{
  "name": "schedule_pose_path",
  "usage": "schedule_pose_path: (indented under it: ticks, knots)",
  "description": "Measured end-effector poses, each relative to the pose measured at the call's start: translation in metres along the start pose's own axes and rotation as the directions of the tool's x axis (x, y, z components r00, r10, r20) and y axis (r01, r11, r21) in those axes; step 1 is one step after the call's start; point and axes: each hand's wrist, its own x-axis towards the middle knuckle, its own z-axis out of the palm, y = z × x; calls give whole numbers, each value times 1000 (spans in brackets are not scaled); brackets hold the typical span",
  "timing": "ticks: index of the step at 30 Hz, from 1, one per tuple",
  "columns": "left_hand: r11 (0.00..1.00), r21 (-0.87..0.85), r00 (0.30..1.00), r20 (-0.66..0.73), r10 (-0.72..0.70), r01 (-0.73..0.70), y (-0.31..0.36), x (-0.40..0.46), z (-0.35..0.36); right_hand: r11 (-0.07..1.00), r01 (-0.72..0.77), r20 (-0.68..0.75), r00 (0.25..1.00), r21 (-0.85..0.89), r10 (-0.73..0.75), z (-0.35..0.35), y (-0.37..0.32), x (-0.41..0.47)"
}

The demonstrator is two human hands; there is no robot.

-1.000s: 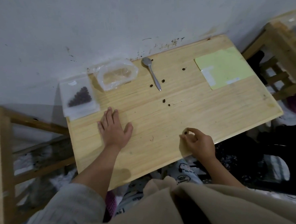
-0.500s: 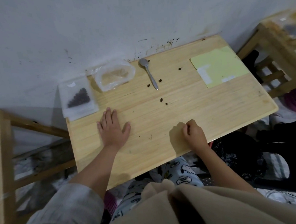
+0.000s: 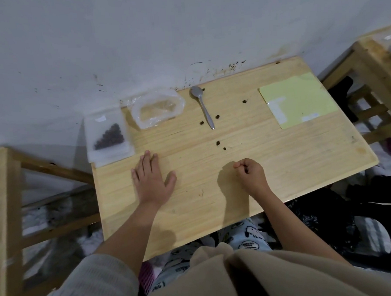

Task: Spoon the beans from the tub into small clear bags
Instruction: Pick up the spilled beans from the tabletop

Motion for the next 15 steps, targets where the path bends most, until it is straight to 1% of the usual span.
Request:
schedule_pose_path:
  ticks: [4, 7, 11, 13, 15]
  knots:
    - [1000, 3, 1000, -4, -2, 2, 0, 0, 0, 999, 9, 10, 1000, 32, -9, 6, -5, 10]
    - [1000, 15, 1000, -5, 0, 0, 0, -1, 0, 998, 1, 48, 999, 62, -4, 11, -6, 18]
    - [1000, 23, 1000, 3, 0, 0, 0, 0, 0, 976, -92, 95, 993, 199, 74, 14, -14, 28]
    - [1000, 30, 1000, 4, 0, 0, 0, 1, 0, 967, -105, 81, 993, 232, 88, 13, -20, 31]
    - [999, 39, 1000, 12, -4, 4, 0, 1, 0, 976, -84, 40, 996, 203, 78, 13, -23, 35]
